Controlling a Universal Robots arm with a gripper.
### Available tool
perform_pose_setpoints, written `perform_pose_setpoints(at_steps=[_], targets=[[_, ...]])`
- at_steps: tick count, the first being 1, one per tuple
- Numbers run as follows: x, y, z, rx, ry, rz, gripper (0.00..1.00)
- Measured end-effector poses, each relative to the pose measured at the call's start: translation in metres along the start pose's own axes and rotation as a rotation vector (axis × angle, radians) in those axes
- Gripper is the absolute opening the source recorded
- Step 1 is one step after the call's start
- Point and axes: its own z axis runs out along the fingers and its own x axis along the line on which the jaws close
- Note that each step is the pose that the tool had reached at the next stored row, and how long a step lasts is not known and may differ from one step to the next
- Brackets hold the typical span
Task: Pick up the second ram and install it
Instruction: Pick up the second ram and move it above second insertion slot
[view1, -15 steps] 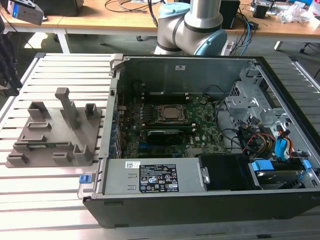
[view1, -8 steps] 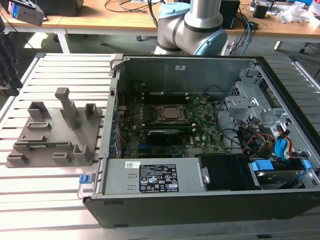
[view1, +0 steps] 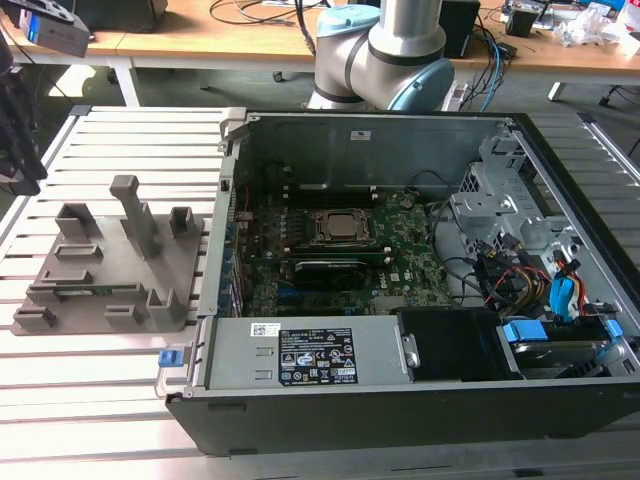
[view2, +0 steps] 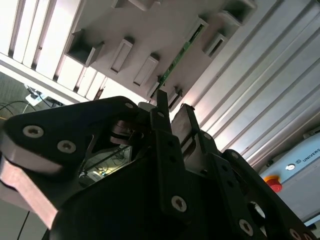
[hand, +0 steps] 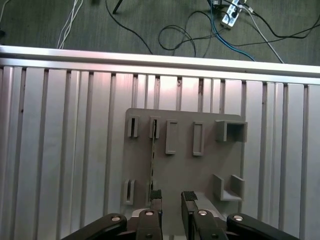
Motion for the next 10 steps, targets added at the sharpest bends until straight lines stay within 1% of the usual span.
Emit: perform_pose_setpoints(at_steps=[6,10], targets=[[0.0001,-0.0001,0.0037,0.0,0.0,0.0,0.3],[0.0001,-0.0002,0.0049,0.0001,0.0,0.0,0.3]])
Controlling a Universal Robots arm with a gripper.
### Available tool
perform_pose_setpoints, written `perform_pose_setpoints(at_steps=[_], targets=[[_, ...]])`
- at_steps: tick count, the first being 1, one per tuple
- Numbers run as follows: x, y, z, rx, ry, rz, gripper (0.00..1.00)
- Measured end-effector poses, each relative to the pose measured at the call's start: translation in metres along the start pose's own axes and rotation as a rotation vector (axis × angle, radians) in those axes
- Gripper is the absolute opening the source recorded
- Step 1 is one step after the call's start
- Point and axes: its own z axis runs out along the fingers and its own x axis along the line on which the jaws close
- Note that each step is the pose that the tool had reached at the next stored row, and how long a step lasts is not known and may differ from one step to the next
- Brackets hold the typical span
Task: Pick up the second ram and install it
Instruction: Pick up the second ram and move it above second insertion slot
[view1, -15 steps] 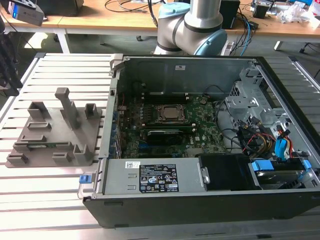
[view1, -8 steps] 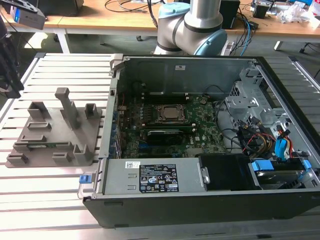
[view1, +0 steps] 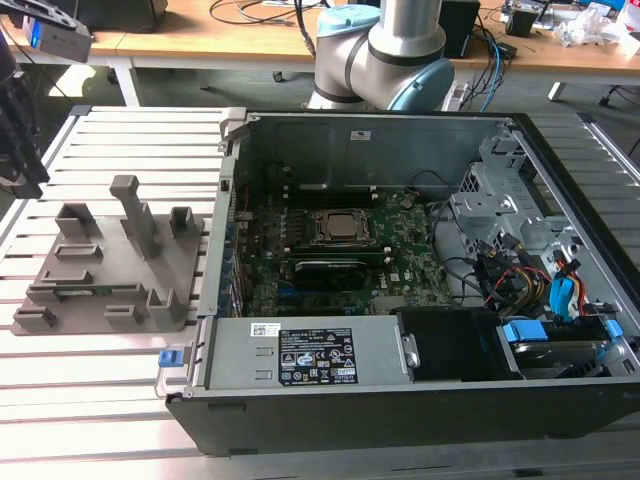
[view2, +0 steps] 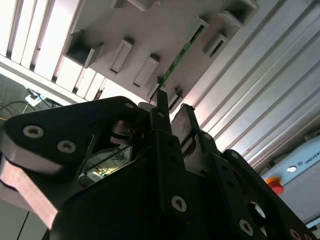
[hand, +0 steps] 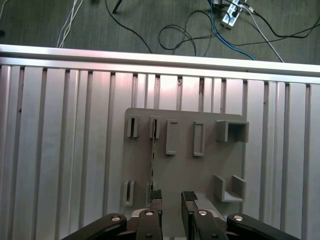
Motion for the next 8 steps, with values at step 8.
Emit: perform_pose_setpoints(at_steps=[8], targets=[[0.0003,-0.0002,0.0033,0.0001,0.0,0.0,0.3]])
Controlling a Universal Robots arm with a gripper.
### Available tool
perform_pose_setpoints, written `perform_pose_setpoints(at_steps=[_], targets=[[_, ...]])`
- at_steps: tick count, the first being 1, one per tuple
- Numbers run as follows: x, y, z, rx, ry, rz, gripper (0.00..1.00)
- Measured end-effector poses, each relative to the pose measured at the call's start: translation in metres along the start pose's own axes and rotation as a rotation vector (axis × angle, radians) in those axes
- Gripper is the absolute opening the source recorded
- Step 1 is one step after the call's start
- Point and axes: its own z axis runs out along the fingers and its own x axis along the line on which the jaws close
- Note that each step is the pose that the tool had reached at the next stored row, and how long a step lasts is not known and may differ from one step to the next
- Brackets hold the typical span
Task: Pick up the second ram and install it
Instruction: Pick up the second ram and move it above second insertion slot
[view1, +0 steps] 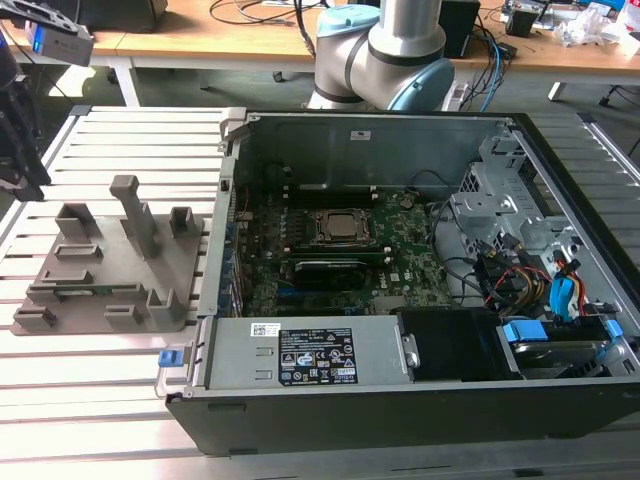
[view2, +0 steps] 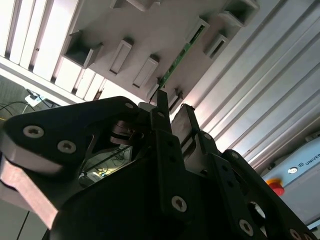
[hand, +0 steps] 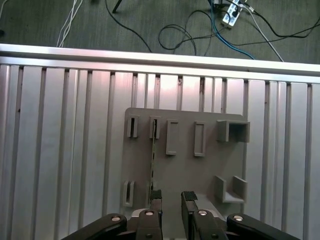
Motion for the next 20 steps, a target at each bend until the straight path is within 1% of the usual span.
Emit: perform_pose_setpoints(at_steps=[12,16,20], targets=[[0.0002,-0.0003,0.0082,-0.0001,0.0001,0.0,0.3],[0.0003,-0.0004,0.0098,-0.0001,0.0,0.0,0.3],[0.0004,-0.0006,0.0144,-0.0001,0.0,0.0,0.3]])
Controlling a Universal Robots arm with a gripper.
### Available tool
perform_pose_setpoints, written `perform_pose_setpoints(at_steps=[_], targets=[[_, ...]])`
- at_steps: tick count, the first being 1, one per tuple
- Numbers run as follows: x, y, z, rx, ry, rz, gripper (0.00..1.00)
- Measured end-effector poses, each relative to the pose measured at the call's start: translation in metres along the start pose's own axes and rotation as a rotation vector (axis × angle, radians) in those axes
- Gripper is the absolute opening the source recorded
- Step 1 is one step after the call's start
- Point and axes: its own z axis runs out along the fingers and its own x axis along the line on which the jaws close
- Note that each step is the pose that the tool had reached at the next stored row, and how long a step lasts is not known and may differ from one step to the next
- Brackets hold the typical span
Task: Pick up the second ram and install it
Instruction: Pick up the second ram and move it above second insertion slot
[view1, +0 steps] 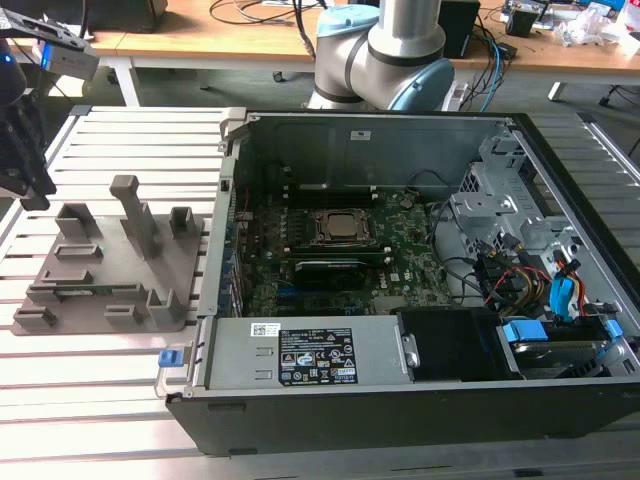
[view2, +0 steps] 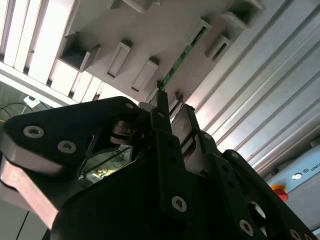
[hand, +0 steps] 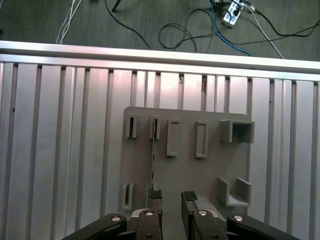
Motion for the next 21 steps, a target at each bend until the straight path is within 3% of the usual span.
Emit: perform_pose_setpoints(at_steps=[15,21], targets=[[0.0003,-0.0006,0.0136,0.0,0.0,0.0,0.3],[0.0006,-0.0011,0.0256,0.0,0.0,0.0,0.3]])
